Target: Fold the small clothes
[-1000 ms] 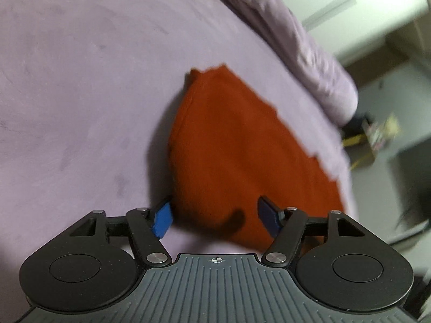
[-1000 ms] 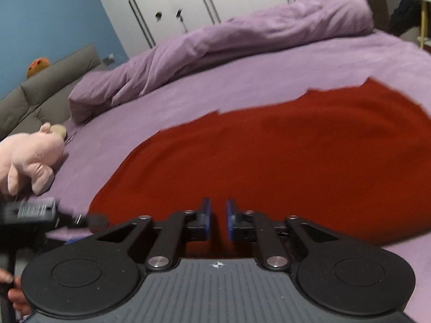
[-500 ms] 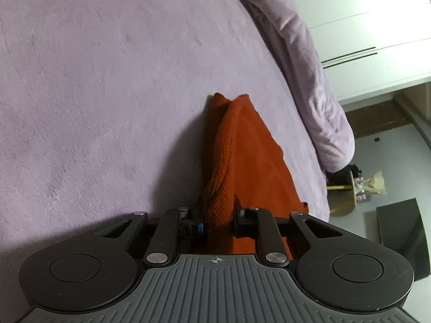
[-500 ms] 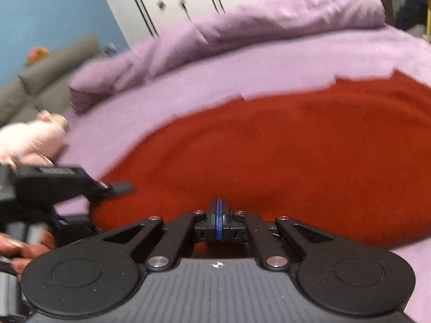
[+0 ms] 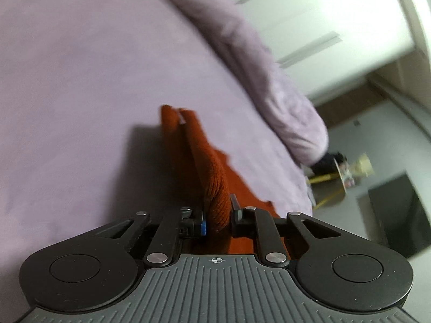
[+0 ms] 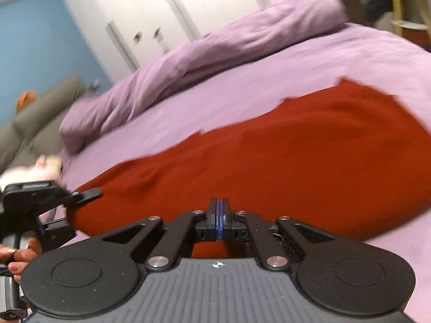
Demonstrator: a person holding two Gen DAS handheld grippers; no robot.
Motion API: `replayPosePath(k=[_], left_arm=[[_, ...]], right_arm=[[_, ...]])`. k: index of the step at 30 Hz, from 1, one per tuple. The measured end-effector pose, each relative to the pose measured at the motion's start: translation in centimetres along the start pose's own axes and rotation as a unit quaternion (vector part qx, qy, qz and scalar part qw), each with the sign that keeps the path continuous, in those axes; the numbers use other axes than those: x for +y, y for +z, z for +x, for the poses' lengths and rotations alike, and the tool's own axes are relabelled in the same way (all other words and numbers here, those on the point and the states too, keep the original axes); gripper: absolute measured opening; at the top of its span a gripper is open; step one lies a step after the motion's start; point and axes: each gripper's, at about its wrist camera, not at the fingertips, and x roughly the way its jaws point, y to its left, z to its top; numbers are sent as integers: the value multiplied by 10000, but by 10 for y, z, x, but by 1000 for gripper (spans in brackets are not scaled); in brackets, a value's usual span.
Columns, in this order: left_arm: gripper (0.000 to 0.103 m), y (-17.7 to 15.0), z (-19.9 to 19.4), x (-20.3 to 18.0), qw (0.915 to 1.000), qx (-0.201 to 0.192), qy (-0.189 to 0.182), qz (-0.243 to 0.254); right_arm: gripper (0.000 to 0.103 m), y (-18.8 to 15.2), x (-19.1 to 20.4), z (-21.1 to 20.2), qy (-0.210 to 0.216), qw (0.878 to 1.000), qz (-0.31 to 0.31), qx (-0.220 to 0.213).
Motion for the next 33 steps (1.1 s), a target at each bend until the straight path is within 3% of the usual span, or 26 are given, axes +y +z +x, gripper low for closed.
replayPosePath(k=[3,6,12,14,17,20,23,26,28,31,33], left_arm=[[16,-12,9,-53,9958,37,-38,917],[16,-42,38,-104,9834,375,-155,1767],[18,-106,112,-125,9624,1271,332,2377],[23,-121,119,-125,9568,1323,433,2552],[50,-128,104,-135,9450,1348,154,2977],[52,-126,78,-141,9378,1307,50,3215],[54,-114,44,-131,9455,991,17,3102],[54,-105,36,-117,9518,611,446,2971],[54,-91,39,-107,9582,583,690,2714],[54,-82,48,-93,9662,585,970,2315],[54,-83,51,-86,9664,690,1014,2258]], right_arm=[[1,5,-27,-20,-184,9992,243,-267],[1,9,-49,-33,-380,9970,460,-501],[1,11,-79,-45,-575,9944,663,-580],[1,11,-83,-46,-637,9947,606,-535],[2,11,-90,-46,-705,9946,609,-459],[4,16,-90,-47,-518,9959,654,-337],[4,23,-75,-44,-207,9977,543,-340],[4,31,-50,-34,139,9991,270,-290],[4,33,-32,-22,269,9994,-14,-199],[4,29,-20,1,272,9991,-306,119],[2,19,-28,18,-130,9983,-399,405]])
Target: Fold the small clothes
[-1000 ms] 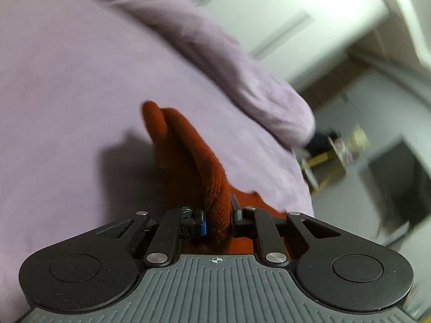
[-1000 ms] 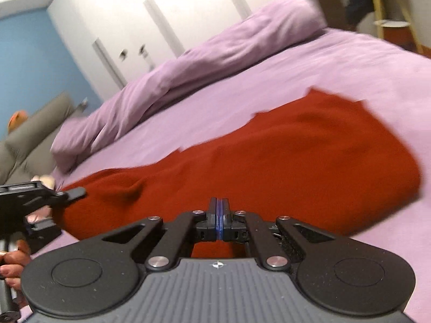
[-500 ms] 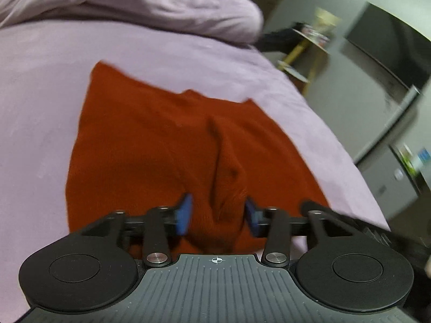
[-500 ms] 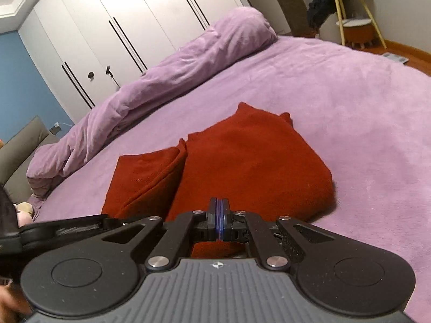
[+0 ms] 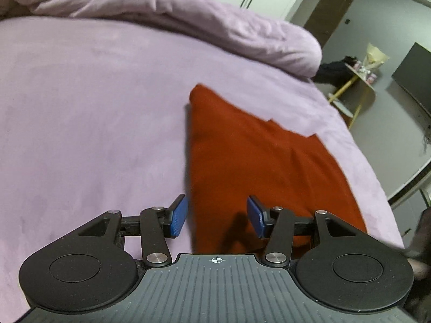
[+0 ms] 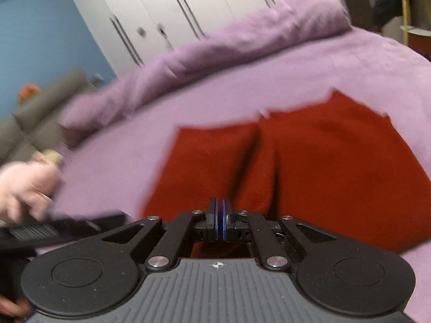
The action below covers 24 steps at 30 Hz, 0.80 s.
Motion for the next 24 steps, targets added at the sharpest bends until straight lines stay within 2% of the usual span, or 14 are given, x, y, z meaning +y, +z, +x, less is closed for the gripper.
replayPosePath(k=[1,2,3,6,9,11,12,15,19,21,24], left_arm=[[54,-2,5,0,10000,59,0,20],[54,-5,10,1,9999,123,-2,55],[54,-8,13,3,9998,180,11,82],[54,-15,21,5,9996,208,82,147],[54,-17,19,6,9998,194,24,55],[54,-18,13,10,9998,194,18,41],[54,-19,12,10,9998,191,33,54],[54,-18,11,6,9998,143,85,122],[54,-16,4,1,9996,46,136,256],[54,-15,3,-1,9993,6,155,331],[54,-13,-1,-2,9996,-52,81,276]], right_arm=[[0,-7,-7,10,-241,9994,-14,230],[0,-13,-15,15,-300,9990,44,326],[0,-20,-26,12,-44,9997,187,145],[0,-15,-32,-2,133,9990,414,38],[17,-2,-32,-15,354,9977,496,-298],[27,6,-38,-12,739,9932,856,-289],[28,10,-41,-7,1013,9877,1168,-218],[29,19,-42,8,1383,9769,1627,-31],[29,16,-30,29,1240,9819,1390,349],[14,14,-26,32,1121,9847,1273,409],[11,18,-20,20,910,9908,978,217]])
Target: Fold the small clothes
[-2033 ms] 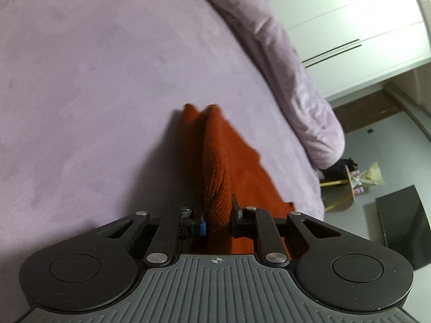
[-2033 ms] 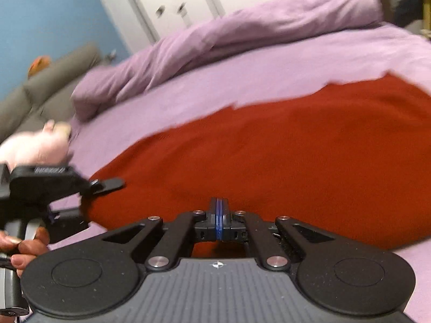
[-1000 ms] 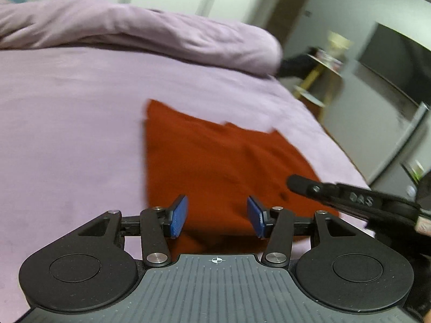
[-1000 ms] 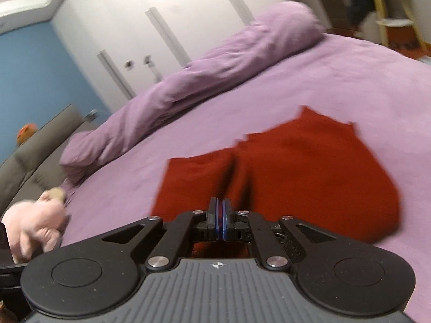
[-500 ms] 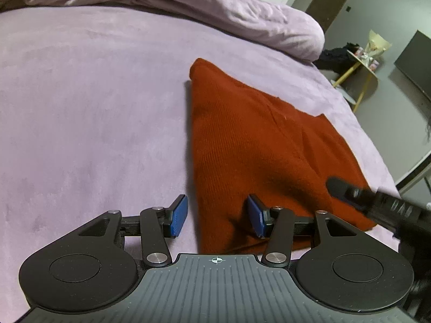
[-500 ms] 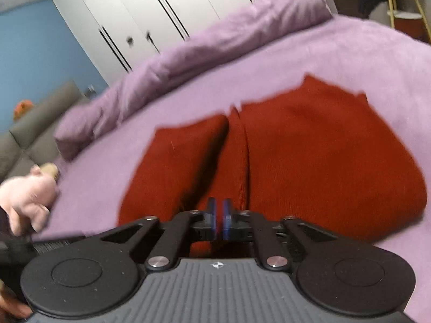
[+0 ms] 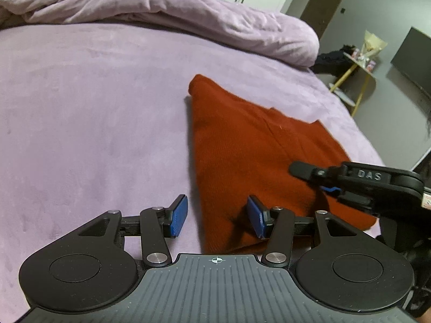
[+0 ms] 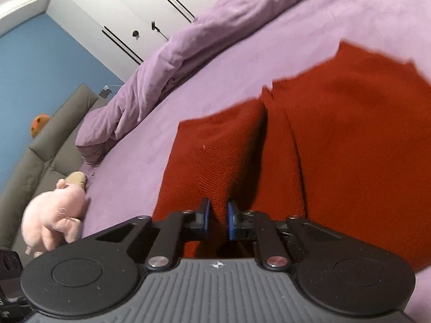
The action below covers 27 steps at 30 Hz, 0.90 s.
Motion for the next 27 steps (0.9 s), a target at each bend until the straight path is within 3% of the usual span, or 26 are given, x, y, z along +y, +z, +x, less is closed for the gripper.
replayPosePath(k=[2,5,8,10,12,14,15,19,23,26,27], left_arm=[[54,1,1,-1,10000,-30,-27,-29],[54,-3,17,-3,9999,158,30,-61],[54,-7,29,2,9988,376,-57,-296],[54,-8,26,3,9991,322,-59,-253],[54,-9,26,3,9994,309,-32,-163],[54,-10,27,3,9993,317,-24,-188],[54,-10,28,3,9992,319,-30,-217],[54,-11,28,-1,9993,318,29,-173],[54,-11,26,-8,9993,364,111,-28],[54,-15,16,-17,9989,350,202,254],[54,-17,12,-22,9985,344,216,372]], right_arm=[[11,3,6,-12,-206,9993,-268,-180],[11,1,1,-6,-771,9957,-519,-55],[13,-5,-7,8,-817,9953,-496,159],[20,-1,-6,1,-695,9962,-512,135],[41,7,-13,-14,-579,9977,-358,-67],[56,14,-29,-24,-619,9974,-71,-351],[59,17,-38,-25,-542,9979,106,-339],[59,22,-71,-5,403,9902,1333,62],[57,31,-62,21,591,9898,1270,251],[20,33,-36,30,398,9963,721,262],[17,35,-22,33,240,9987,395,219]])
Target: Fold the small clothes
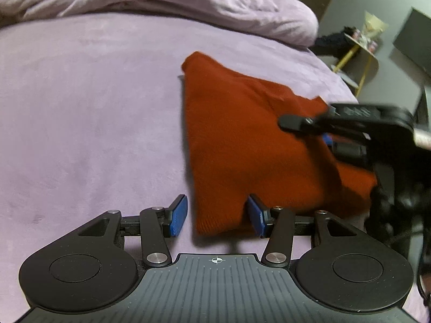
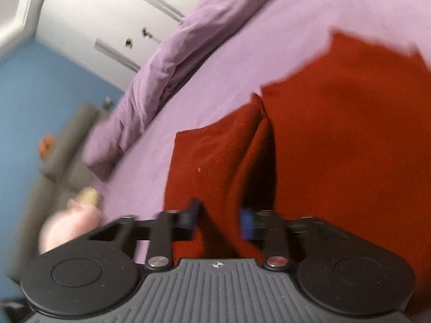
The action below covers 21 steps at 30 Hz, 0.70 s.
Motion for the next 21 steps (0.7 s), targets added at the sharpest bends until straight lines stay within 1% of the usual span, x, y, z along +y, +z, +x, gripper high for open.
replayPosePath(k=[1,3,5,7,9,11,13,15,17,18,19,21], left_arm=[[55,-4,-5,-6,9999,-20,-23,156],[59,-10,-8,-14,9994,-2,-32,330],[59,-14,-3,-22,9986,84,45,512],[58,-15,5,-28,9981,202,152,558],[57,-13,9,-32,9987,193,170,442],[57,-8,14,-34,9995,182,163,209],[57,-5,18,-37,9997,211,118,50],[58,-4,23,-42,9997,225,108,18],[60,-5,28,-45,9996,234,124,30],[60,-6,29,-47,9996,246,127,51],[60,-6,29,-47,9996,244,136,82],[60,-6,29,-47,9995,228,145,153]], right_arm=[[15,1,9,-1,-164,9993,-323,-45],[11,2,29,-6,-602,9926,-1042,-159],[10,1,48,-15,-1004,9787,-1762,-333],[9,0,62,-28,-1193,9663,-2217,-540],[9,2,71,-39,-1388,9546,-2536,-722],[9,4,74,-50,-1662,9387,-2874,-931],[9,7,66,-57,-1954,9285,-2990,-1011],[9,8,47,-60,-2339,9187,-3040,-944],[9,7,23,-60,-2622,9147,-2970,-794],[9,6,13,-59,-2684,9162,-2889,-711],[10,6,3,-57,-2705,9201,-2757,-644],[13,6,-12,-62,-2488,9363,-2382,-690]])
